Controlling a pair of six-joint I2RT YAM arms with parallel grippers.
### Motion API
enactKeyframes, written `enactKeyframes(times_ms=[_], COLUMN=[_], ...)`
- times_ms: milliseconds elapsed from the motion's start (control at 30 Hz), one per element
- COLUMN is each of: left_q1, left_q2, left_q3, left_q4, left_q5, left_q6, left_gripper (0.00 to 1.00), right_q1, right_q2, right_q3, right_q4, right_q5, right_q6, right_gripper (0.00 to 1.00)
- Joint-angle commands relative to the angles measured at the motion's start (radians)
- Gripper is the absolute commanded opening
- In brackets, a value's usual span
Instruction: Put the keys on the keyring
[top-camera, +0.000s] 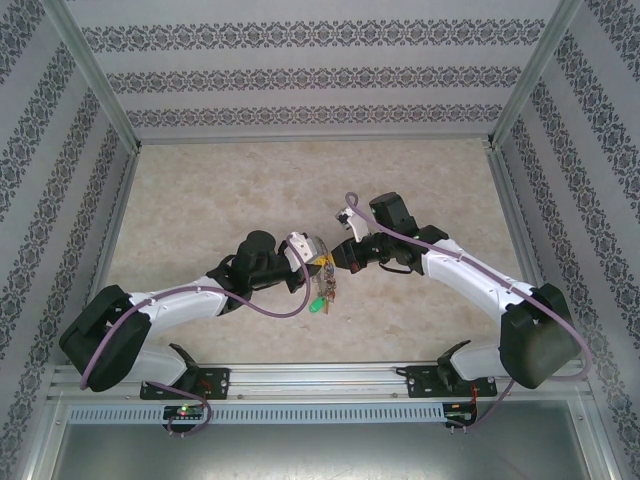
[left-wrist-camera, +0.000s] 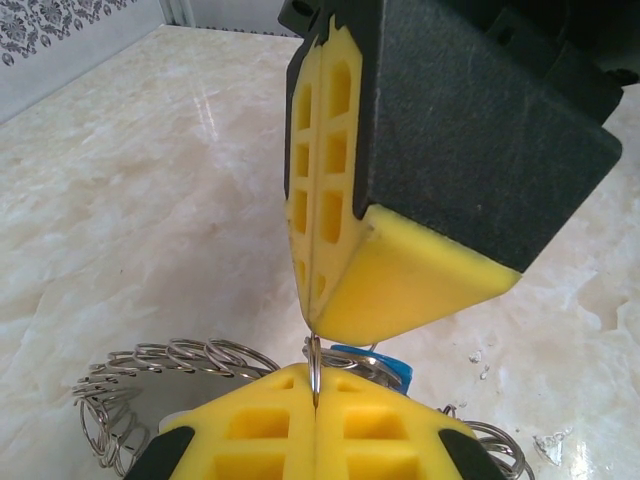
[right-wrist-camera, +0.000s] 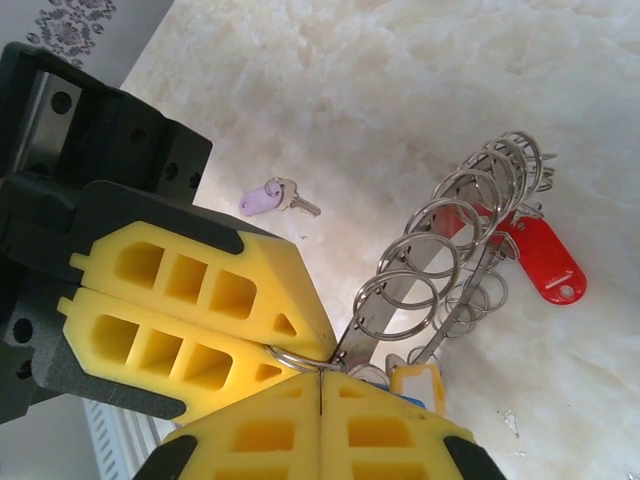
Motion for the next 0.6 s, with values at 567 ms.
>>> enactKeyframes(times_ms=[567], left_q1=[-0.004], left_q2=[-0.025], left_q3=[-0.038], left_q4=[0.261], left_q5=[0.038], left_q6=[-0.101], left_gripper=[0.0], right_q1=[-0.078], right_q2=[0.069], right_q3=[0.025], right_q4=[-0.038], right_q5=[-0.02], right_q6=[0.101], right_gripper=[0.0])
